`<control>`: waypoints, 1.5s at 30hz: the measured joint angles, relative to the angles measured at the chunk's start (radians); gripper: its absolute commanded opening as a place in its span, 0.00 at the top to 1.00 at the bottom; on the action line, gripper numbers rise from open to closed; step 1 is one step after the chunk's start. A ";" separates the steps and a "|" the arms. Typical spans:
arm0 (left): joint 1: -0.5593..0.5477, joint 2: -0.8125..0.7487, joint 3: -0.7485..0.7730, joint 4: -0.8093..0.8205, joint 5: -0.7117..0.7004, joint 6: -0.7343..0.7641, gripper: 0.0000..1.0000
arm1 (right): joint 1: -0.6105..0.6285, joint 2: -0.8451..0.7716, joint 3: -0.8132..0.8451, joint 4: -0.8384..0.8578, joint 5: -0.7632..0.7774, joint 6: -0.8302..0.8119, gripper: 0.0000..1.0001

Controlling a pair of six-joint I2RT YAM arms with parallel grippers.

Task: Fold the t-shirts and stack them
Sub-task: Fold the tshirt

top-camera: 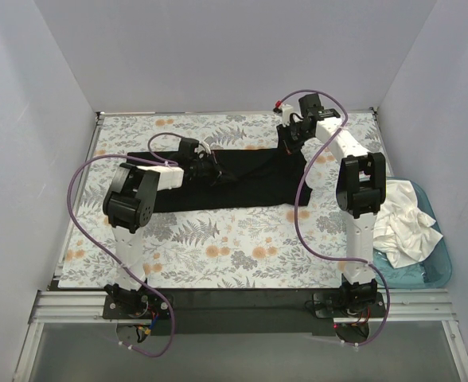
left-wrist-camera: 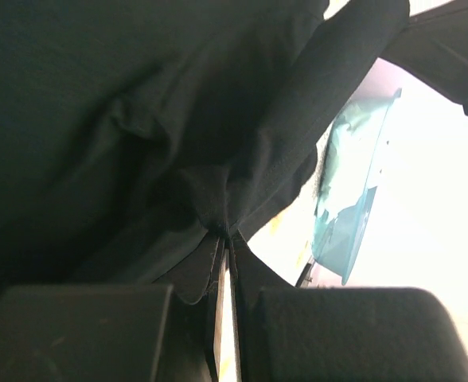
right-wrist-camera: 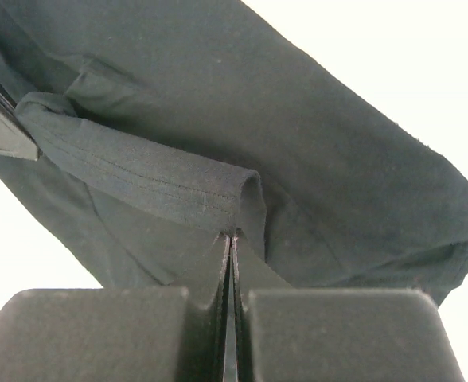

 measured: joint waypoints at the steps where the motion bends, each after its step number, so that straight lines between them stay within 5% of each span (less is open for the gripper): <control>1: 0.004 0.007 0.005 0.000 0.000 -0.001 1.00 | 0.002 0.008 0.006 0.003 0.003 0.000 0.99; 15: 0.046 0.050 0.094 0.015 0.000 0.003 1.00 | 0.015 0.070 0.092 0.045 0.035 0.000 0.99; 18: 0.047 0.072 0.097 0.020 0.000 0.006 0.85 | 0.019 0.079 0.096 0.047 0.040 0.000 0.99; 19: 0.048 0.082 0.097 0.019 0.001 0.008 0.77 | 0.020 0.080 0.096 0.047 0.042 0.000 0.95; 20: 0.049 0.089 0.097 0.016 0.001 0.010 0.70 | 0.020 0.081 0.096 0.047 0.043 0.000 0.78; 23: 0.055 0.099 0.097 -0.002 0.001 0.012 0.59 | 0.023 0.081 0.096 0.047 0.049 0.003 0.49; 29: 0.083 0.081 0.097 -0.050 0.006 0.059 0.58 | 0.014 0.058 0.072 0.033 0.067 -0.019 0.41; 36: 0.194 -0.093 0.100 -0.353 0.032 0.322 0.50 | -0.095 -0.135 -0.125 -0.105 0.029 -0.108 0.44; 45: 0.480 -0.204 0.169 -0.884 0.046 0.820 0.30 | -0.129 -0.276 -0.413 -0.227 0.033 -0.223 0.44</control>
